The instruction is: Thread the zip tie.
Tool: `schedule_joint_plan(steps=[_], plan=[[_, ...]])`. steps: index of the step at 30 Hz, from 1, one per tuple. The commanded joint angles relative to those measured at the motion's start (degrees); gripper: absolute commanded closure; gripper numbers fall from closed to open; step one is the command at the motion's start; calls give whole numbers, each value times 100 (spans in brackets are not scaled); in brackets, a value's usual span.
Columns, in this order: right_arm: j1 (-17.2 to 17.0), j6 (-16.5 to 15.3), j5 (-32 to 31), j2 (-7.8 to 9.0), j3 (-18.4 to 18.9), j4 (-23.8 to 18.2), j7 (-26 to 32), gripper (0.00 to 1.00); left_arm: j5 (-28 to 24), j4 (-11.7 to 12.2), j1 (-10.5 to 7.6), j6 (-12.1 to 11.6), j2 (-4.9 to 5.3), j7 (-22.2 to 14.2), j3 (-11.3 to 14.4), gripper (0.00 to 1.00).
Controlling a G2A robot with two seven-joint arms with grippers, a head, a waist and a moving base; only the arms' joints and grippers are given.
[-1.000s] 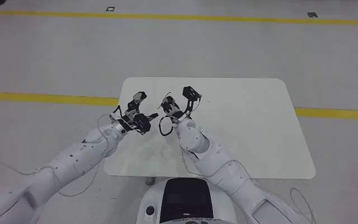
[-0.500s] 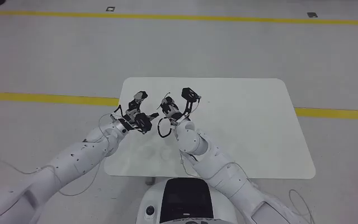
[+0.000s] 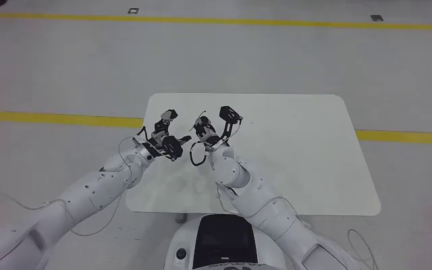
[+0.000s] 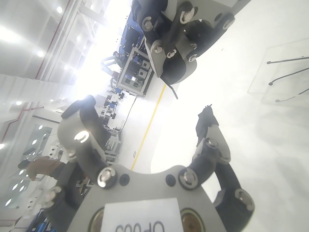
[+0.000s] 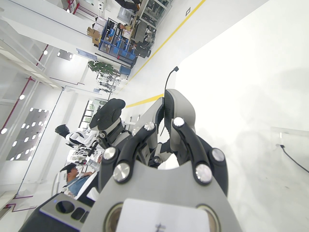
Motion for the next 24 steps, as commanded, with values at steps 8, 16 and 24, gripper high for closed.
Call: schedule_joint_plan(steps=[8,16,24], plan=[[-129,139,-6,-59,76,-62,-265,100,0,8,25,7,-23,-59,-27,14],[-120,164,73,-149,85,52,-448,100,0,35,11,7,-35,-28,-11,57],[-66,96,98,-231,50,196,-459,100,0,59,9,7,-47,6,21,63]])
